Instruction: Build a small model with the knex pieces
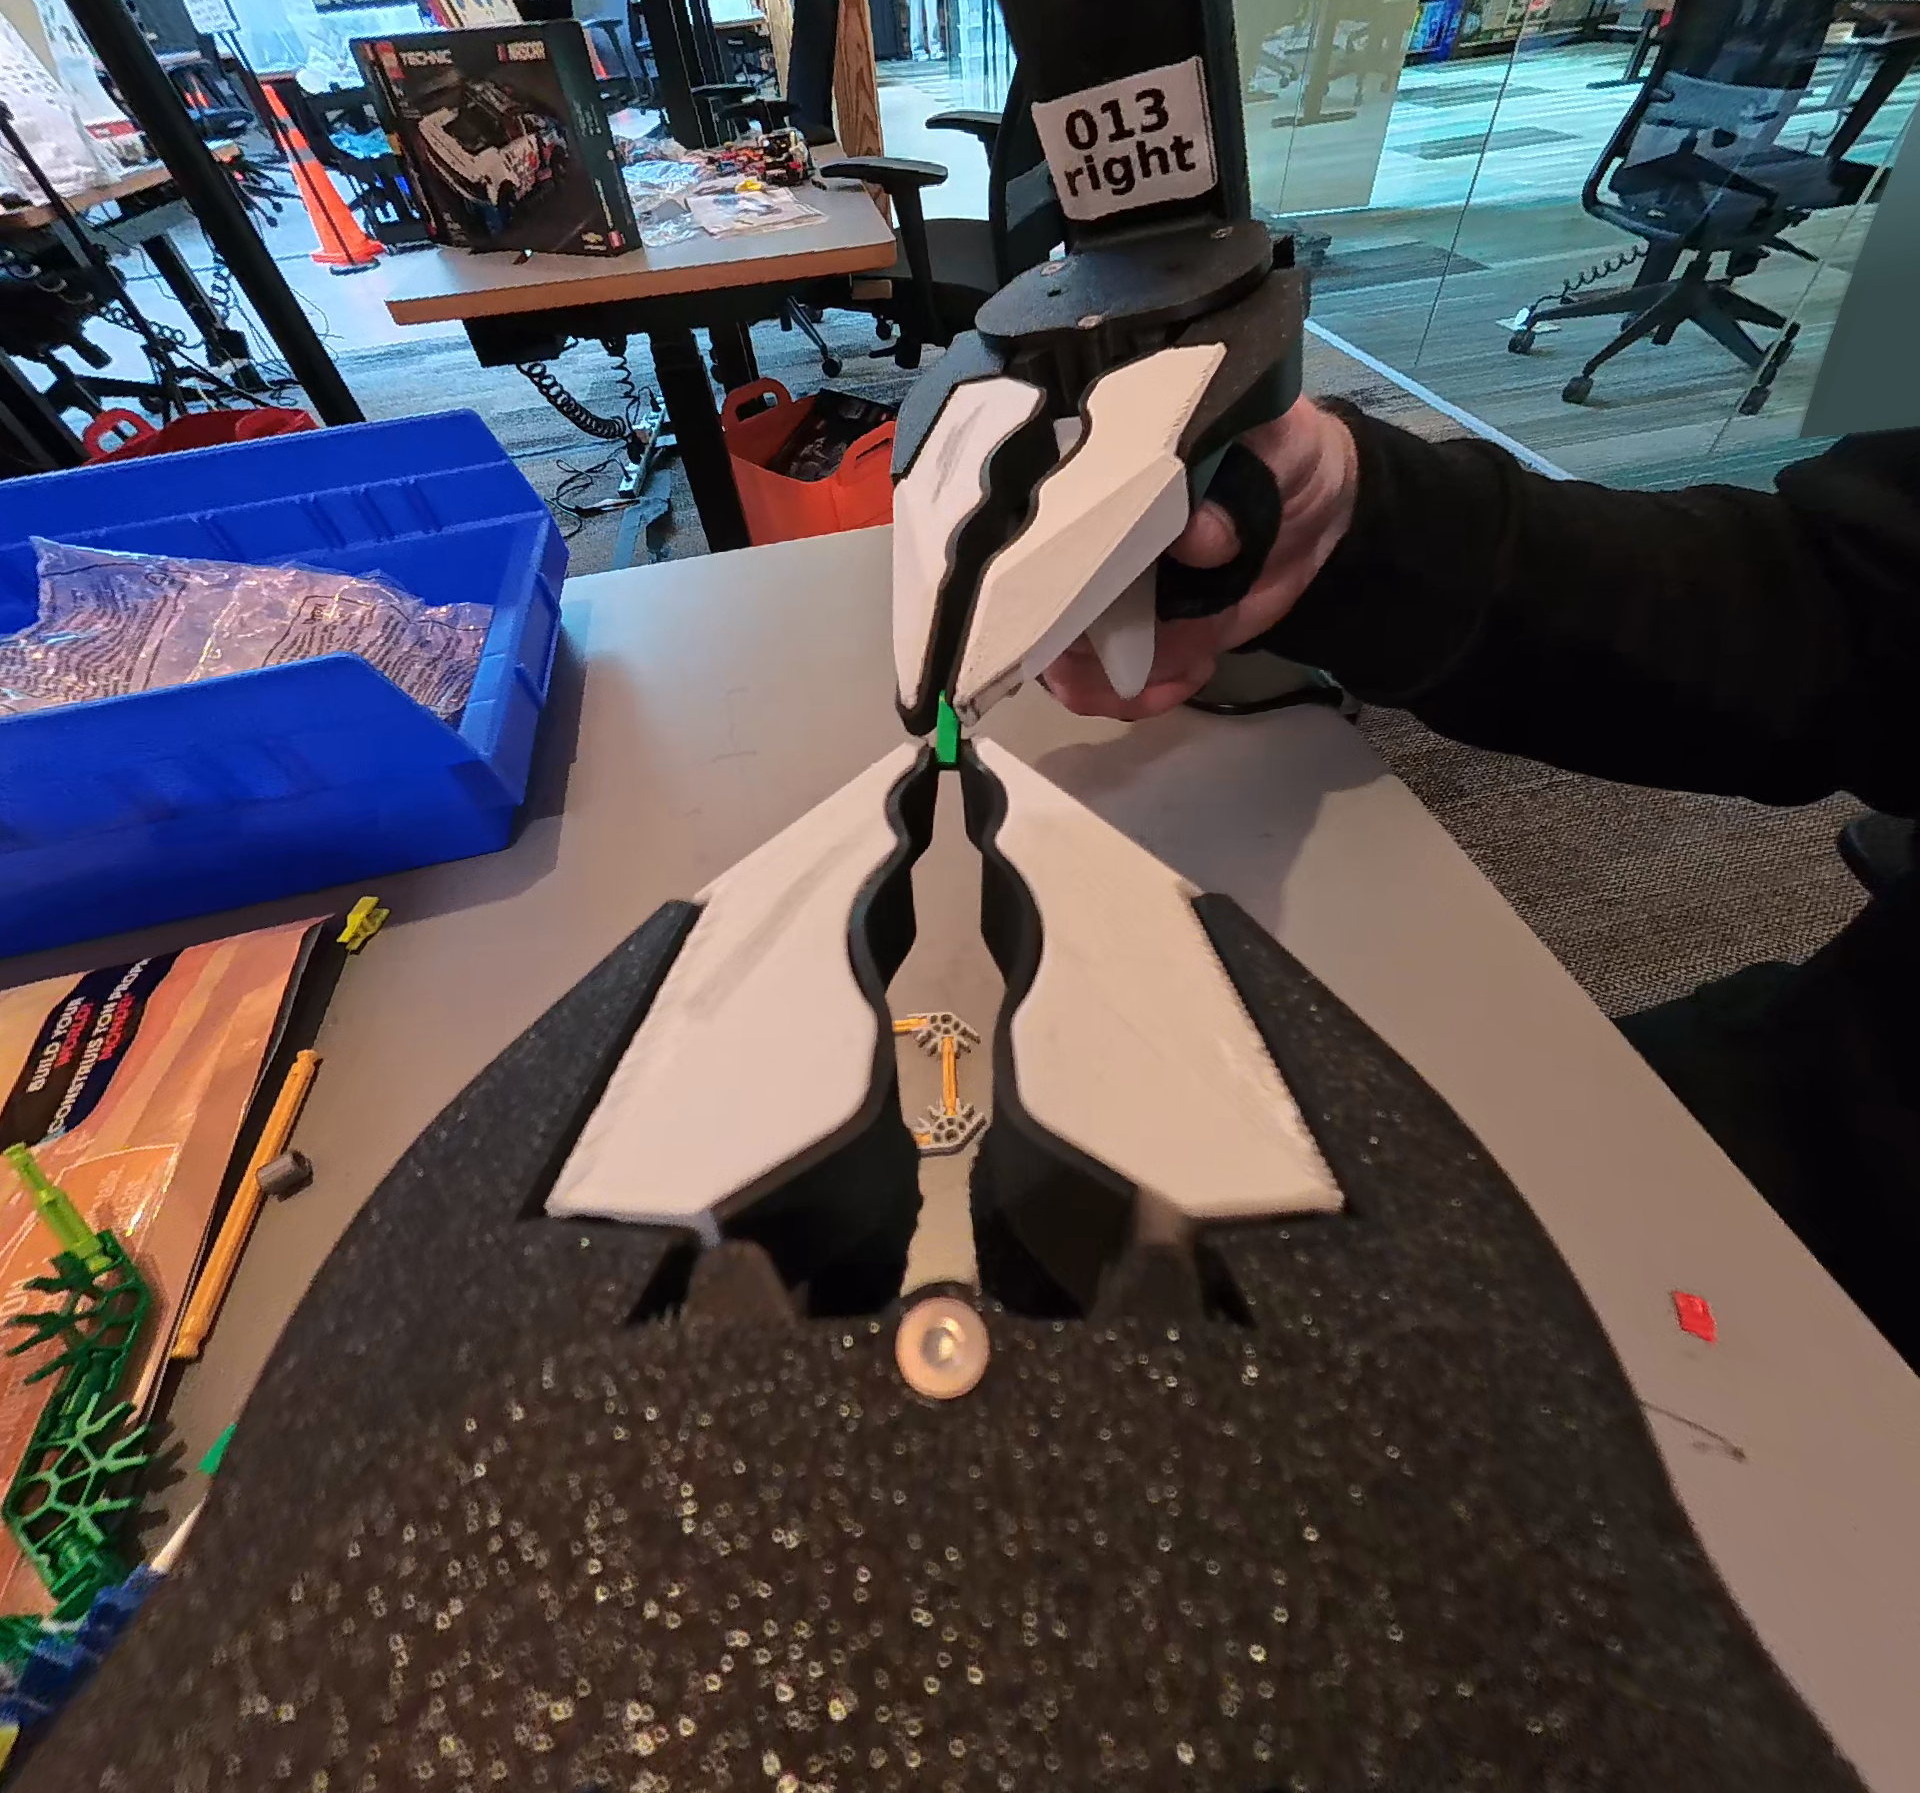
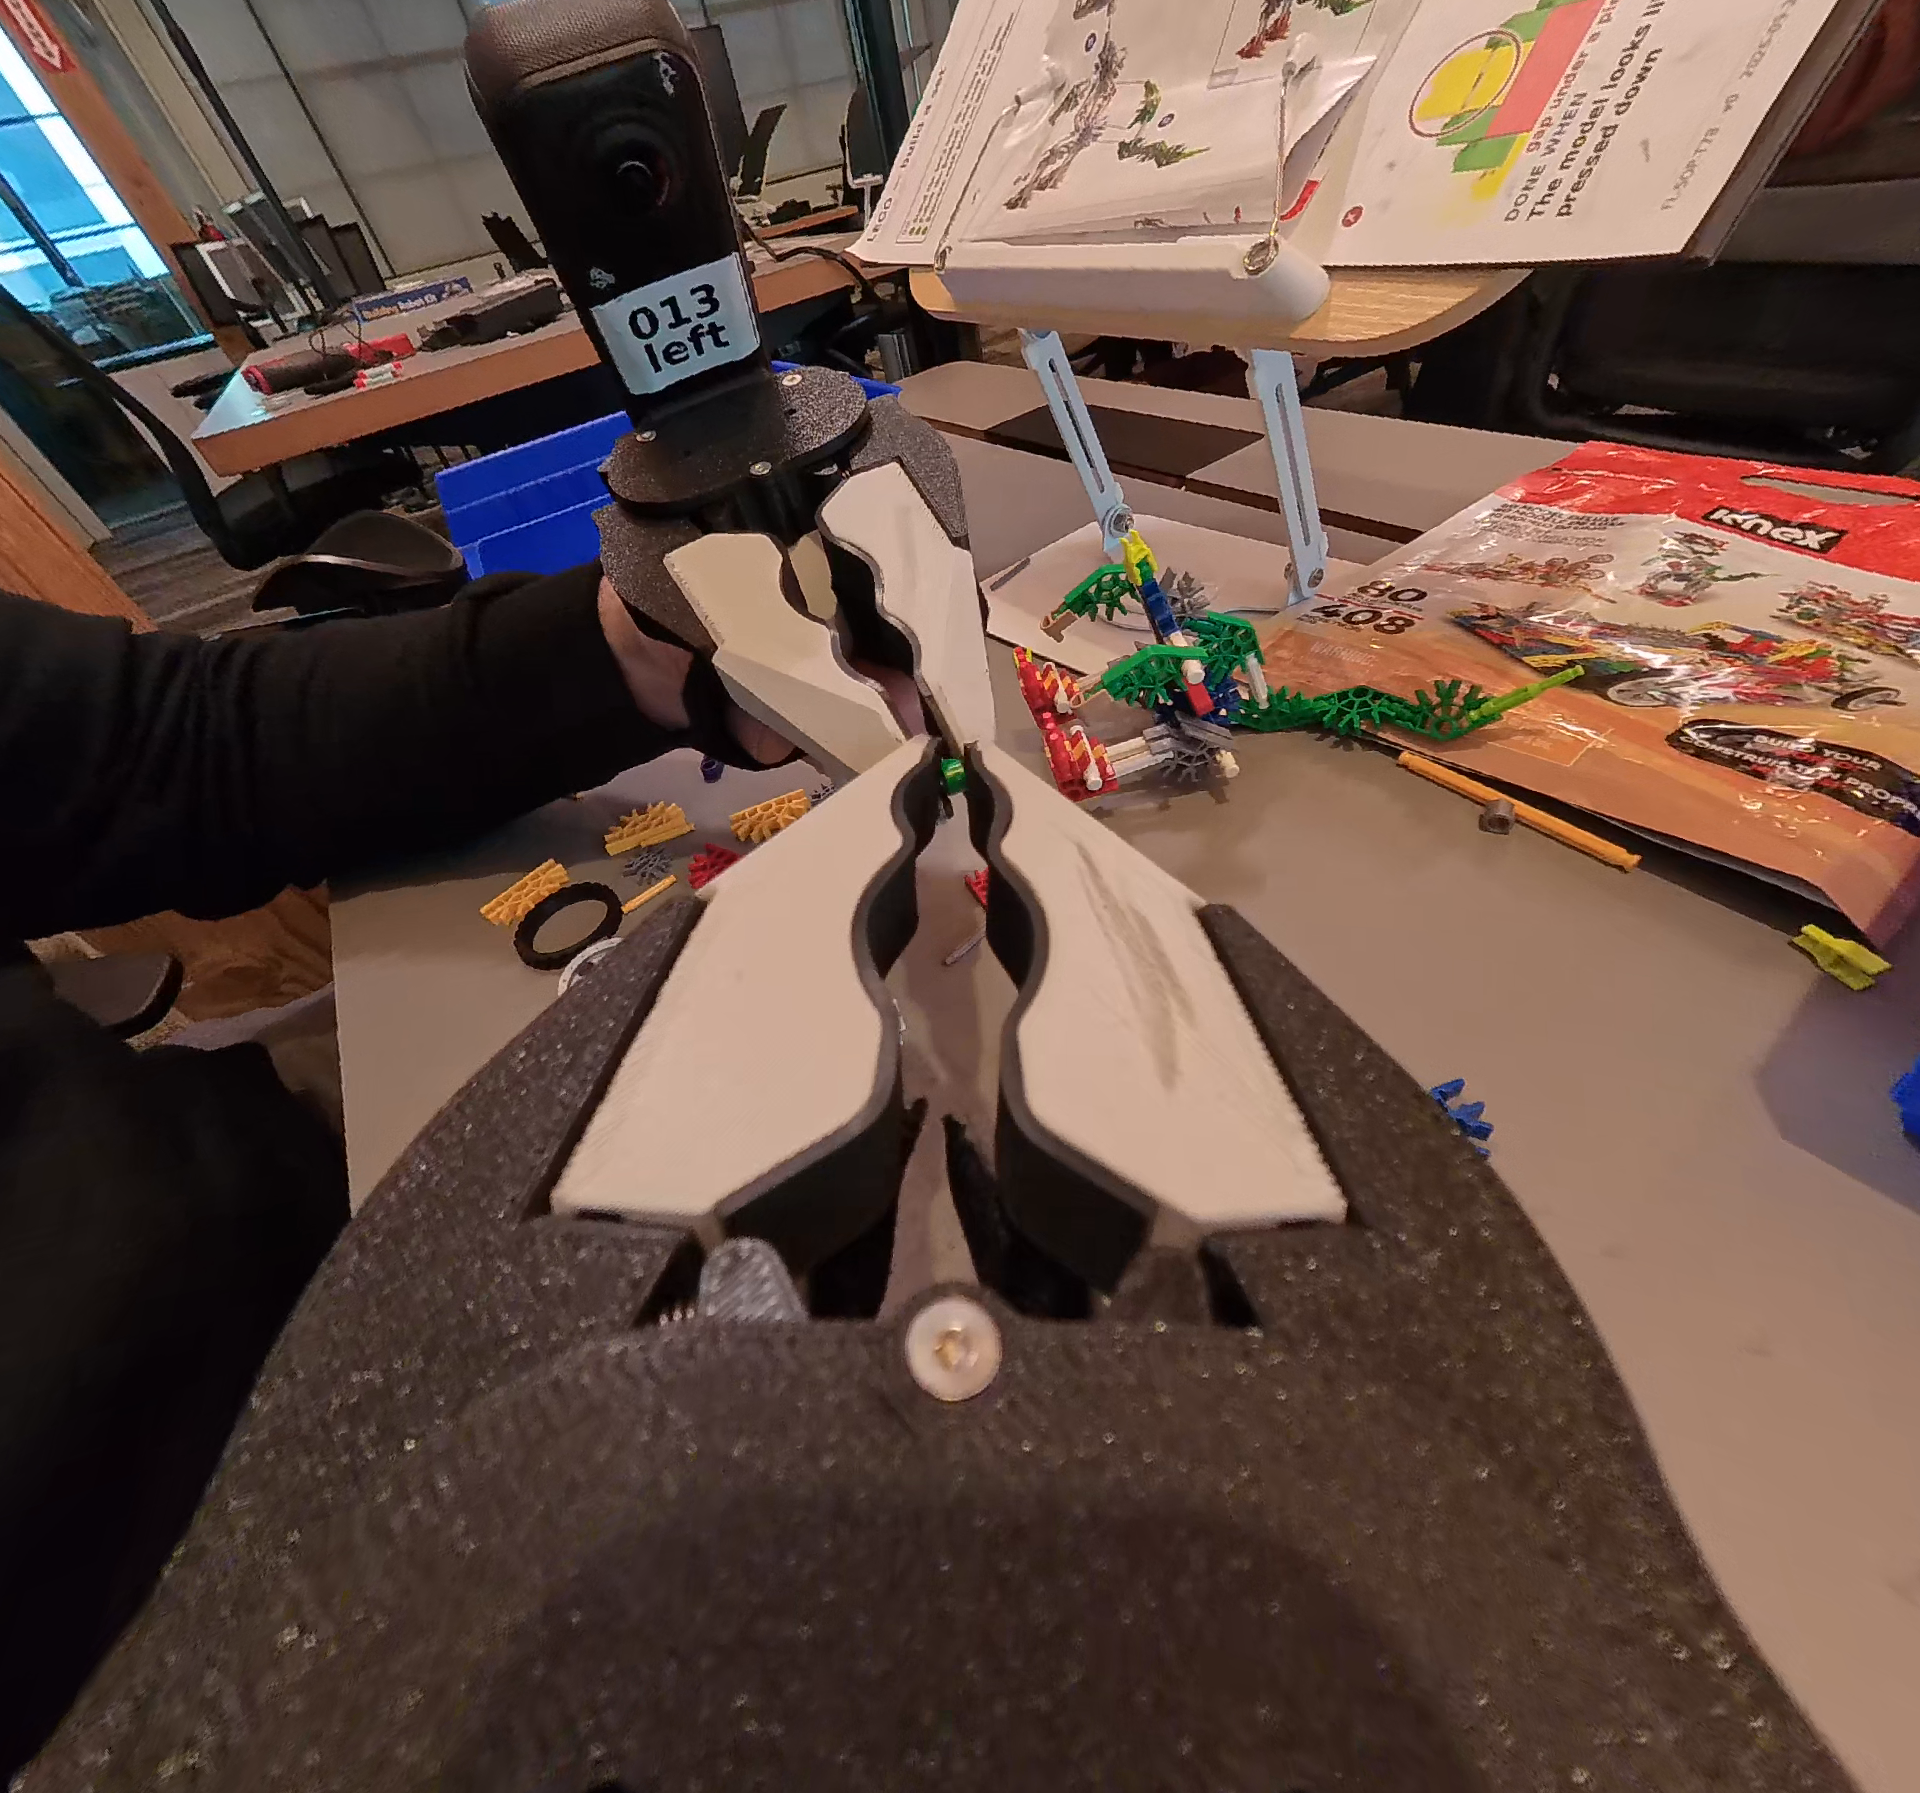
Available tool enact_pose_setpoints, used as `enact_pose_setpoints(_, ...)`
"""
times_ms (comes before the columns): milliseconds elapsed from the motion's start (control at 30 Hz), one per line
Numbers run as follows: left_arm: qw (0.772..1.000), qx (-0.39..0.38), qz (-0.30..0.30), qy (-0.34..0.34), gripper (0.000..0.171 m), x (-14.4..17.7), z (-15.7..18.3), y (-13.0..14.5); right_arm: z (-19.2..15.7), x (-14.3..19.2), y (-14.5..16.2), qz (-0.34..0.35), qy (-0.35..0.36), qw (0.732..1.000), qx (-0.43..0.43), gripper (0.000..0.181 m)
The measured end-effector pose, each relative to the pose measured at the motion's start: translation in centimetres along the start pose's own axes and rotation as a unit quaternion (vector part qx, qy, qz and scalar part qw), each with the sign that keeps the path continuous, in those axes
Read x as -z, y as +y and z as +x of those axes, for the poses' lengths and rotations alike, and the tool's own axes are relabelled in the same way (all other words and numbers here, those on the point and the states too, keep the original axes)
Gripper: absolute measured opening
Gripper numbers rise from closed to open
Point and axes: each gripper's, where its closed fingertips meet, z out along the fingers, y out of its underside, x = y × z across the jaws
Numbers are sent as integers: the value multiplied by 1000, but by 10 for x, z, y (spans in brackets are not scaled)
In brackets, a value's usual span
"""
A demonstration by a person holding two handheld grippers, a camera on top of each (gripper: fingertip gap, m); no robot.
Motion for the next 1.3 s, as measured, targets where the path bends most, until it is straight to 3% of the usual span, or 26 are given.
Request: enact_pose_setpoints(1300,1000,3,-2,-12,0,5,-10,5,6,-5,-3,11,0,1000,-10,2)
